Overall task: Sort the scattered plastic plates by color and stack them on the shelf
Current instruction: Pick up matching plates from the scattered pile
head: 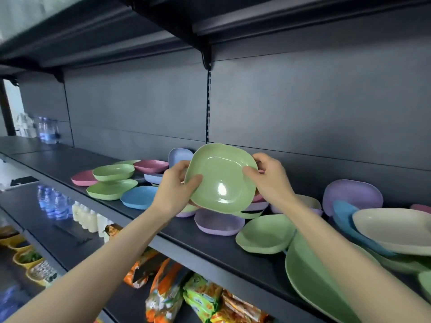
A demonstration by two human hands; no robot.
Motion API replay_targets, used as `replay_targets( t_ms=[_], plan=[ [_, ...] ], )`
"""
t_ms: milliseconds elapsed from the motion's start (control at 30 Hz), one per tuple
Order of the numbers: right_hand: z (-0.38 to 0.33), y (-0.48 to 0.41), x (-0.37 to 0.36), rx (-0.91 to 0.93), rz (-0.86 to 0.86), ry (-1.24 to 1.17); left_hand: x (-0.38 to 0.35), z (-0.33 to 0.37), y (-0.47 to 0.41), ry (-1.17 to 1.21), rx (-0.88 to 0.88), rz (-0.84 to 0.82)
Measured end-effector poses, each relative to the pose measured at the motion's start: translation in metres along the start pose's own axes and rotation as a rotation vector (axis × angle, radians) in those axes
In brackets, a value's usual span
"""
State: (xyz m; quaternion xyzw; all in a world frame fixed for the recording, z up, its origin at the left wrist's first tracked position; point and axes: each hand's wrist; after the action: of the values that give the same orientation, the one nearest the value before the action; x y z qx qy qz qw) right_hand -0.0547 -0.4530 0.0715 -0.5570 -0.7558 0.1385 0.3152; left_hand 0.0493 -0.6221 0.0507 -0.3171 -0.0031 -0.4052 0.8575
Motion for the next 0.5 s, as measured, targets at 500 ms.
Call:
replay_targets(
  t_ms=[500],
  plan=[
    [-0.025, -0.104, -0.21, 0.024, -0.106, 0.128, 0.146, -0.142, -0.132, 0.085, -0.039, -0.026]
  ],
)
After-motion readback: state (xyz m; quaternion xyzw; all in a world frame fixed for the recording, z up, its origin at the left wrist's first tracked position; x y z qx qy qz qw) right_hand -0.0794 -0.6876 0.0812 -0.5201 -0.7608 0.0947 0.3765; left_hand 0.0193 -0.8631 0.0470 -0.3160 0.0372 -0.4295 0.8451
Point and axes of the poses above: each hand's wrist, its own y-axis away from the middle knuckle, its own x-axis out of the back of the hand, z = x × y, and after that the axes turned 2 degrees about -y, right-handed
